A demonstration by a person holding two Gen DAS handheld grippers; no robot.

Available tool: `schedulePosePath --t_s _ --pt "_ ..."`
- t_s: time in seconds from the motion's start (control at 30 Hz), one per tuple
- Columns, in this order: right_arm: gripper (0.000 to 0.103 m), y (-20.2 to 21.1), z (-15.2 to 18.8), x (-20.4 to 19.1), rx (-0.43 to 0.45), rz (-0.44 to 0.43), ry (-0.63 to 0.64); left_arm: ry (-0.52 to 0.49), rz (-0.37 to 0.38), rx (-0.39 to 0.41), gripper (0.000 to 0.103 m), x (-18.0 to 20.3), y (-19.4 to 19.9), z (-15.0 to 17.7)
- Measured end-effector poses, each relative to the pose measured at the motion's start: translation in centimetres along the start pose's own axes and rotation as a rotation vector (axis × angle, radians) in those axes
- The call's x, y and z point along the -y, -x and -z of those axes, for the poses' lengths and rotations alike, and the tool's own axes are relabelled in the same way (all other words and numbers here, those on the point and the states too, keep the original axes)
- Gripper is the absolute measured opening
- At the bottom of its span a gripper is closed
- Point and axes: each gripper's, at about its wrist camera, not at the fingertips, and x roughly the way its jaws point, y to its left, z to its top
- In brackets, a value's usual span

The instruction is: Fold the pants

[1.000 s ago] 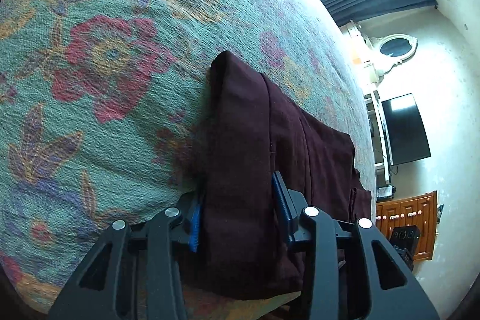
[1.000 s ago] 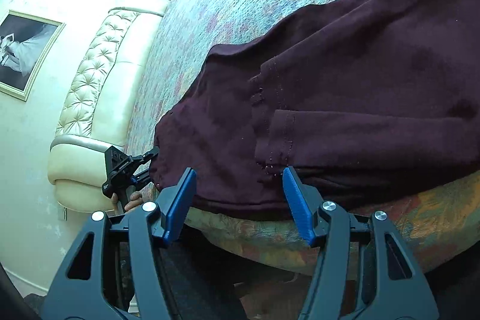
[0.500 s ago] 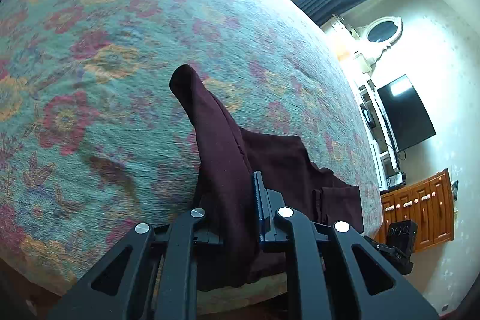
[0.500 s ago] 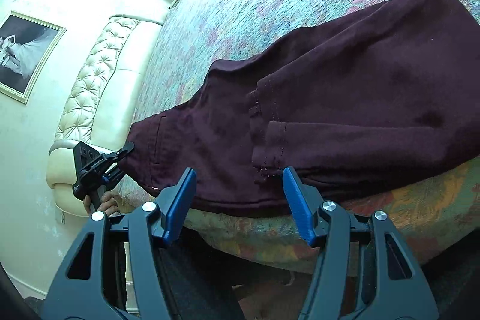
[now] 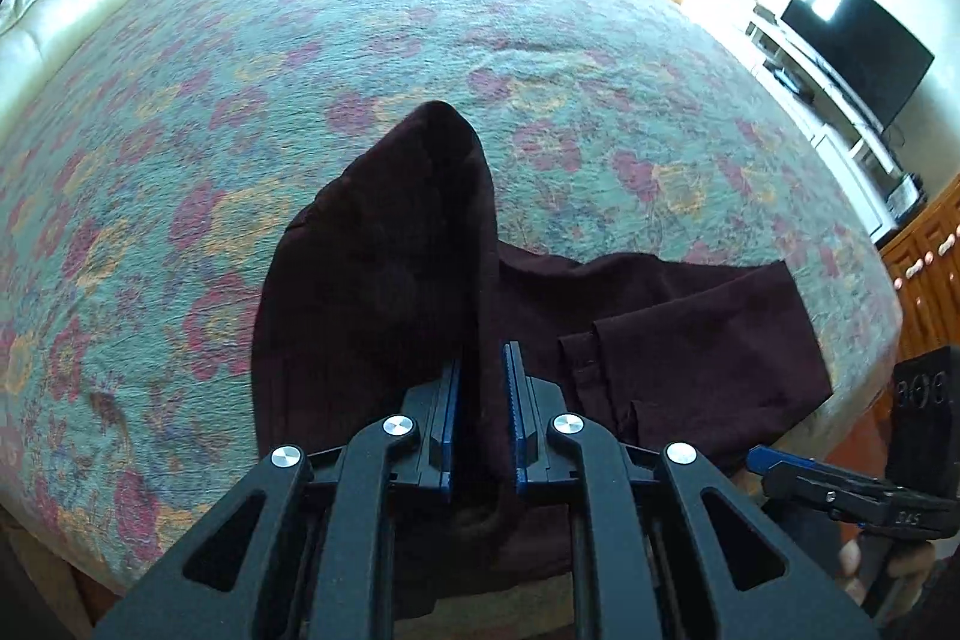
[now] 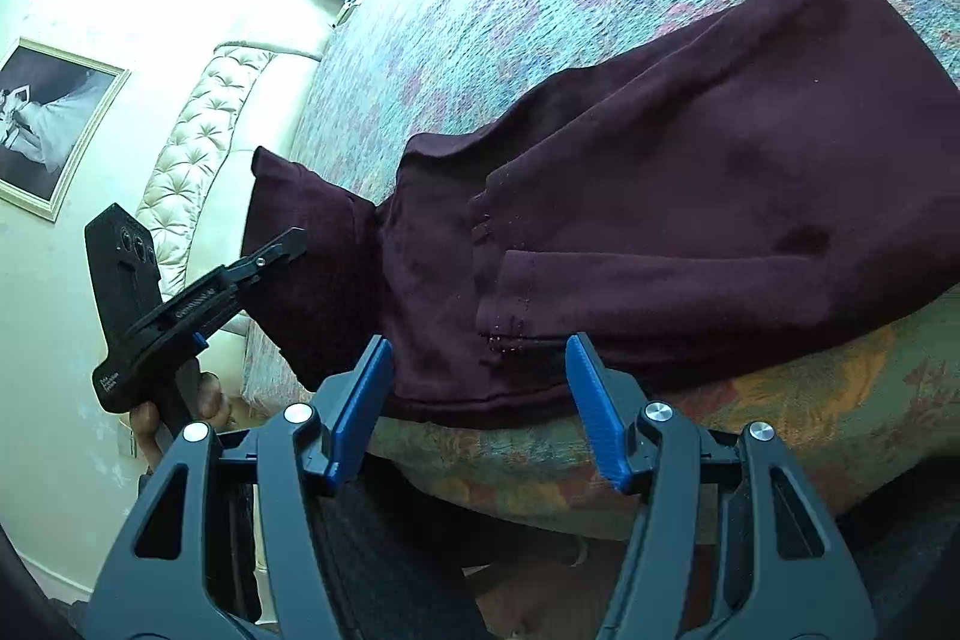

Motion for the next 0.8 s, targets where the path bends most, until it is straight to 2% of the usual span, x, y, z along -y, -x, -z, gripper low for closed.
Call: schedulePosePath --t_s 0.03,0.13,0.23,0.3,0.37,0.4,0.5,0.57,0.67,0.73,0.8 --pt "0.06 0.2 -0.1 0.3 0.004 -0.001 -0.011 -0.014 0.017 -0.017 0.002 1.0 -1.0 0.2" --pt "0.06 0.6 -0.4 1.3 0.013 -0.001 -0.036 -0.033 -0.027 -0.081 0.002 2.9 -4.6 1.1" --pt "0.06 0.9 -0.6 1.7 0.018 0.003 -0.045 -0.113 -0.111 -0.055 0.003 4.8 -5.8 1.8" --pt "0.06 1.0 -0.7 2.1 0.021 -0.006 -0.058 -0.143 -0.138 -0.027 0.006 5.5 -5.2 2.1" --pt "0.06 1.4 -0.8 2.4 0.028 -0.012 -0.069 -0.149 -0.121 0.007 0.02 5.6 -4.4 2.4" --pt "0.06 1.8 -0.8 2.7 0.032 -0.014 -0.073 -0.144 -0.097 0.02 0.024 5.6 -3.9 2.4" --pt "0.06 2.0 -1.0 3.0 0.036 -0.026 -0.087 -0.105 -0.02 0.089 0.048 5.1 -0.8 2.5" --pt "0.061 1.5 -0.9 3.2 0.02 -0.054 -0.099 -0.07 0.007 0.169 0.078 4.3 2.1 2.8" --pt "0.063 0.6 -0.8 2.9 -0.009 -0.108 -0.118 -0.027 -0.012 0.283 0.083 2.3 5.9 3.5" --pt "0.067 -0.3 -0.9 2.2 -0.031 -0.15 -0.13 -0.012 -0.036 0.3 0.085 0.5 7.2 3.9" --pt "0.068 -1.6 -1.2 1.2 -0.056 -0.182 -0.125 0.032 -0.062 0.29 0.085 -2.0 7.6 4.5"
